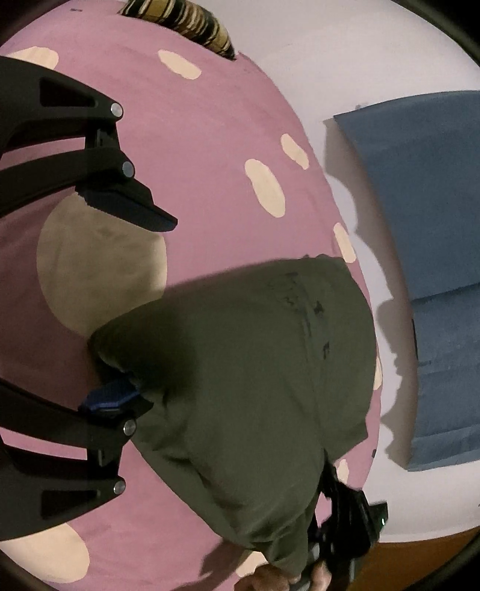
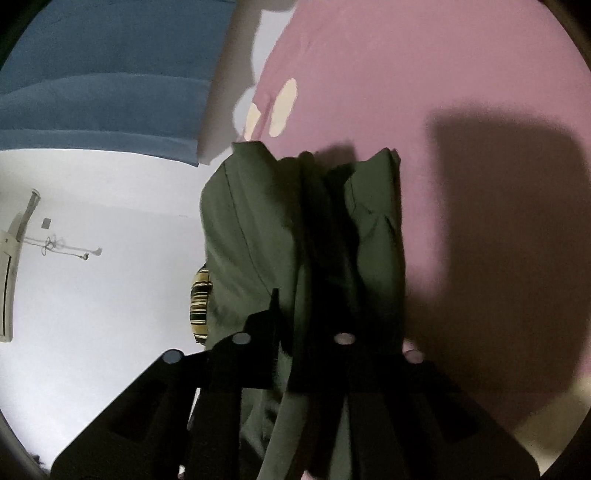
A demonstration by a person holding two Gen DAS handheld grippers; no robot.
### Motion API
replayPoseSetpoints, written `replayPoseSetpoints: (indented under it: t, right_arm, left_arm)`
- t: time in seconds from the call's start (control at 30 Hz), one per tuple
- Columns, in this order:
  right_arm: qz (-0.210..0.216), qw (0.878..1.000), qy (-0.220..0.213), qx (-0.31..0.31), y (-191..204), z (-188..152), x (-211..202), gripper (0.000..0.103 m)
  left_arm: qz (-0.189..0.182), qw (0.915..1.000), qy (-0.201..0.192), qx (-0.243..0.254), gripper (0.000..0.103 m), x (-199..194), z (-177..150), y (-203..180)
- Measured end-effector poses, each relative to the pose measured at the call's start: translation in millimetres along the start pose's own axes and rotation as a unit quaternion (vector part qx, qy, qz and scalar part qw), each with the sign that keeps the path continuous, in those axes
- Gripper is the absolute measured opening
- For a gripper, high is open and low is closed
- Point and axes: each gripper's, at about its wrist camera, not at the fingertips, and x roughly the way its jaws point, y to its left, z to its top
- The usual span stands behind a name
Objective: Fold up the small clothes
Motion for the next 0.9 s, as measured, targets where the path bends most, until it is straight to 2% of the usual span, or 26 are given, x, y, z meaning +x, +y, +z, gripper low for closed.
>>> replayPoseSetpoints:
  t: [0.03,0.07,0.1,0.2,0.37,0.4,0.43,0.47,0.5,0.57,0.7,0.8,0.9]
  right_arm:
    - [-0.001,1.0,-0.001,-0.007,4.5,-4.5,-2.5,0.032]
    - [0.001,1.0,-0.005,-0.017,11.1,-12.0,-9.2,0.047]
    - [0.005,1.0,-0.01,-0.022,14.5,-18.9,-12.0,0.057]
    - [0.003,0.999,-0.013,-0.037,23.8,-42.9,-23.9,0.064]
    - [-0.019,0.998,0.009,-0.059,29.3,-74.1,-21.5,0.064]
    - [-0.031,0.997,0.009,-0.069,33.6,-76.5,-19.6,0.053]
    - [-0.058,0.995,0.004,-0.086,38.9,-79.5,-16.6,0.037]
    - [-0.078,0.992,0.003,-0.095,42.2,-78.9,-15.9,0.015]
    - [-0.092,0.991,0.002,-0.1,43.9,-80.2,-15.3,0.014]
    - [-0.092,0.99,-0.013,-0.106,47.7,-82.5,-22.4,0.011]
    - [-0.095,0.989,-0.046,-0.106,43.5,-91.5,-41.4,0.009]
    - [-0.113,0.99,-0.036,-0.075,7.6,-95.1,-34.6,0.008]
    - [-0.083,0.995,-0.038,-0.051,-19.2,-99.9,-35.5,0.008]
  left_arm:
    - [0.0,1.0,0.003,-0.001,0.074,1.3,0.3,0.5]
    - [-0.001,1.0,0.007,-0.001,0.074,2.9,0.8,0.2]
    - [-0.002,0.9999,0.01,0.0,0.074,2.7,0.5,-1.2]
    - [-0.007,0.9997,0.023,-0.006,0.074,4.7,0.6,-1.5]
    - [-0.025,0.9988,0.033,-0.028,0.074,2.8,-1.6,1.4]
    - [-0.026,0.9987,0.033,-0.029,0.074,3.0,-2.0,1.6]
    - [-0.026,0.9986,0.034,-0.03,0.074,2.0,-2.3,1.2]
    - [-0.025,0.9986,0.034,-0.032,0.074,1.5,-2.5,1.3]
    - [-0.025,0.9985,0.034,-0.035,0.074,1.2,-2.7,2.1]
    - [-0.031,0.9978,0.037,-0.046,0.076,2.1,-3.1,5.5]
    - [-0.066,0.9932,0.057,-0.077,0.081,9.1,-4.9,12.4]
    - [-0.084,0.9908,0.07,-0.08,0.081,14.1,-6.2,11.3]
    - [-0.093,0.989,0.076,-0.087,0.082,15.8,-7.8,12.5]
